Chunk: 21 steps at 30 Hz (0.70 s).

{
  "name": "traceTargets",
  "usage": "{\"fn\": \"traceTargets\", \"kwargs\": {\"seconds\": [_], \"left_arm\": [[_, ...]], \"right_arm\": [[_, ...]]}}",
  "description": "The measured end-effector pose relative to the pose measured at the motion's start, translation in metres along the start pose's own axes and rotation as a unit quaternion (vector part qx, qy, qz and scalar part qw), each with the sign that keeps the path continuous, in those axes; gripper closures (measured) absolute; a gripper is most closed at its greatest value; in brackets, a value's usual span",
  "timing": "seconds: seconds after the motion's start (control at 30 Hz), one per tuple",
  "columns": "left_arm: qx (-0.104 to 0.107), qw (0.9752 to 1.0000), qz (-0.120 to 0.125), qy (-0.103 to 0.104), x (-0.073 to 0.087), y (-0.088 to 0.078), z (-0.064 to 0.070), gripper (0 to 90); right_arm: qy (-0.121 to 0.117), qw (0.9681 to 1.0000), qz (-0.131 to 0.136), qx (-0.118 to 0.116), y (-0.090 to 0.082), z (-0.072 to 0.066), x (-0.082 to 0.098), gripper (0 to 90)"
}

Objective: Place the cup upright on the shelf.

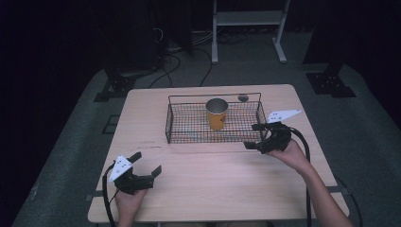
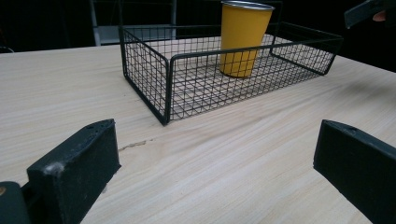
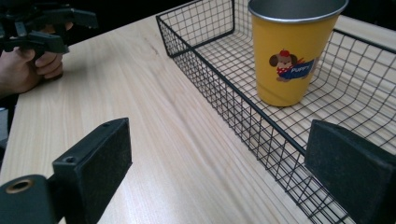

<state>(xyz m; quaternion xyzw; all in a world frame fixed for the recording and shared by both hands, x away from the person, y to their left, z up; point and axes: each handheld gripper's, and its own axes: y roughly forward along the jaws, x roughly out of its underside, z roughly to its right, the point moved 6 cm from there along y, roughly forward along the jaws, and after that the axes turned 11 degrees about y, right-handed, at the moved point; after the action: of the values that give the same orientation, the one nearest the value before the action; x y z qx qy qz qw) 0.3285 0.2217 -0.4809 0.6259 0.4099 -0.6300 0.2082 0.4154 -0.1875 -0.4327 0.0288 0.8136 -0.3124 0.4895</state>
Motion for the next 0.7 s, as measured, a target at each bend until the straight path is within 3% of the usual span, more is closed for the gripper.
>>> {"fn": "traceTargets", "kwargs": {"seconds": [0.7], "left_arm": [[-0.001,1.0,0.0,0.0,0.0,0.0,0.0,0.0]], "right_arm": [[-0.004,1.0,0.006,-0.003,-0.012,-0.014,0.023,6.6]]}}
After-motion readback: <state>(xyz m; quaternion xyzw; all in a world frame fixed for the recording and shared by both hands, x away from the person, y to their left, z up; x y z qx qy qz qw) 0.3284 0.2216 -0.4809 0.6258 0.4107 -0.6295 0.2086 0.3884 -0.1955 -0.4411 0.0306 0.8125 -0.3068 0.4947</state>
